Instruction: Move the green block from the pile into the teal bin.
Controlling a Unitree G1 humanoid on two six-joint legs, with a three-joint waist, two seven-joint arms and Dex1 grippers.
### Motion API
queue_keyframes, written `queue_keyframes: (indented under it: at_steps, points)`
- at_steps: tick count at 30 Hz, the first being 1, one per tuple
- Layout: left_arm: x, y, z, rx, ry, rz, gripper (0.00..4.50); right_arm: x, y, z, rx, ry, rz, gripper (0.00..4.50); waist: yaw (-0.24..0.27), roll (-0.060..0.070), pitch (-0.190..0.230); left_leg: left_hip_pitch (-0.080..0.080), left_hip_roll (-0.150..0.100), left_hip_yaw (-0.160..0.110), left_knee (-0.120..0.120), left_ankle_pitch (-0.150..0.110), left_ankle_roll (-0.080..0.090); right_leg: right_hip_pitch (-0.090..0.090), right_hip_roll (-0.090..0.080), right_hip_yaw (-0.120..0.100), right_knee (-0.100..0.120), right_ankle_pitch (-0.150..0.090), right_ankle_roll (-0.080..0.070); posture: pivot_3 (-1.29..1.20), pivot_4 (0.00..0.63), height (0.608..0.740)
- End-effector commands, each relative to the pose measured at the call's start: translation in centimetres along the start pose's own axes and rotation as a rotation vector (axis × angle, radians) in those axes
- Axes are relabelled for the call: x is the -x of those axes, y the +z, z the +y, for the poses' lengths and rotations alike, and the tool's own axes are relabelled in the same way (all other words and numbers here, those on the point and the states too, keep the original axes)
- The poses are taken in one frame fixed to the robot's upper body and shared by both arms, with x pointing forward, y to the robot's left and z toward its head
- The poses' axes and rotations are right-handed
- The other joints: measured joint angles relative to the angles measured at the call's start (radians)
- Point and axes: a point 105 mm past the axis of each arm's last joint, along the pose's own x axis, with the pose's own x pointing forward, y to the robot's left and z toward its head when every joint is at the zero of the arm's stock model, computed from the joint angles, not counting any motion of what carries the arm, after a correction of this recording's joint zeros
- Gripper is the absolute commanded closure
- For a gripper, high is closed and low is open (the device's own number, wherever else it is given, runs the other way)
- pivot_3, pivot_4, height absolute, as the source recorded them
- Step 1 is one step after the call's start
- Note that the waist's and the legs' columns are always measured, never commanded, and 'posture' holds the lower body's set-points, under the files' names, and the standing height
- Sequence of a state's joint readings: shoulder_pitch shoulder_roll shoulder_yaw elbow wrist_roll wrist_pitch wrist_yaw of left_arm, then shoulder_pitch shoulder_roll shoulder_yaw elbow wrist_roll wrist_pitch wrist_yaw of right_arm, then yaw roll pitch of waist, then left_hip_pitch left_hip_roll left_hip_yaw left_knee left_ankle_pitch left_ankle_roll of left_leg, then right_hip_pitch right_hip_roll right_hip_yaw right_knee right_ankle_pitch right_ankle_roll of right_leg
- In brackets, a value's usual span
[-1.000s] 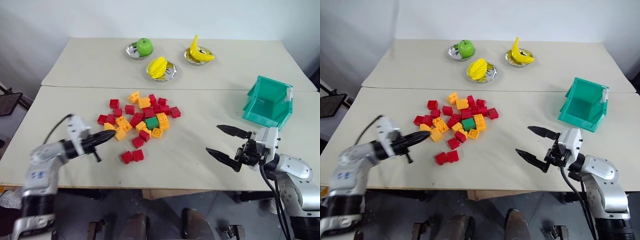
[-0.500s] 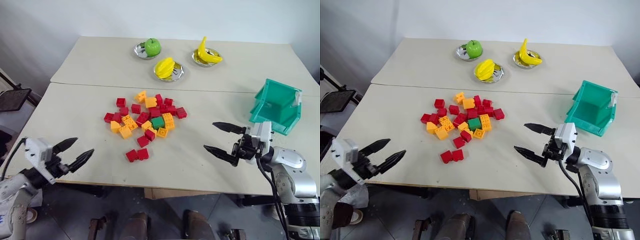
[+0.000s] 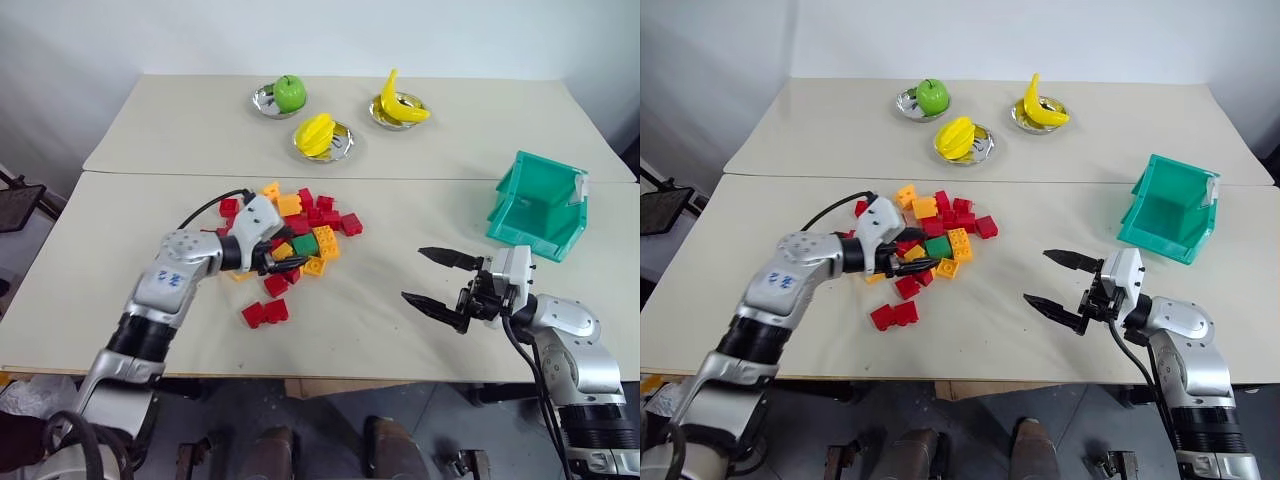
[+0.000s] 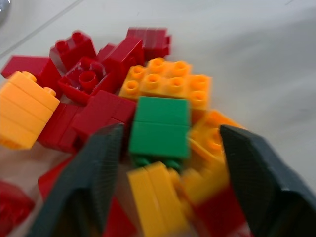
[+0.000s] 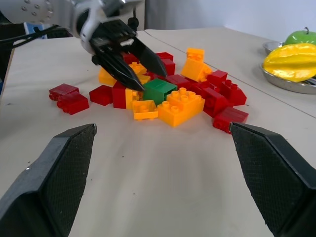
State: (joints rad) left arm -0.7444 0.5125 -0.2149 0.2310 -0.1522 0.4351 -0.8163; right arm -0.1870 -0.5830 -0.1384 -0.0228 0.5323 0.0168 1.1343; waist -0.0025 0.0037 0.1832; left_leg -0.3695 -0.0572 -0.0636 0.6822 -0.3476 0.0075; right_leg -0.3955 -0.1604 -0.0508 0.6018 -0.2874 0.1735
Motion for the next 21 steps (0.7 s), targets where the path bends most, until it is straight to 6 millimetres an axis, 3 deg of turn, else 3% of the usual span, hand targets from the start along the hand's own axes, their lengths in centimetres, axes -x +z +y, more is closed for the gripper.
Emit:
queue_keyframes:
  at_steps: [1,6,21]
  points:
    - [-0.6,-0.1,0.9,-0.021,0.029,0.064,1.41,0.3,1.2,0.1,0.051,-0.025,-0.031,0.00,0.002,0.000,0.000,0.000,0.000,0.000,0.000,0.000,0.000,0.000,0.000,0.000,0.000,0.000,0.000,0.00,0.150,0.740]
    - [-1.2,0.2,1.1,-0.034,0.016,0.080,1.41,0.5,1.2,0.4,0.050,-0.048,-0.033,0.00,0.004,0.000,0.000,0.000,0.000,0.000,0.001,0.000,0.000,0.001,0.000,0.000,0.000,0.000,0.000,0.00,0.150,0.740]
    - [-1.7,0.3,-2.3,-0.077,-0.212,0.222,1.41,0.9,1.0,0.8,0.049,-0.066,-0.031,0.00,0.004,0.000,0.000,0.000,0.000,0.000,0.002,0.000,0.000,0.001,0.000,0.001,0.001,0.000,0.000,0.00,0.150,0.740]
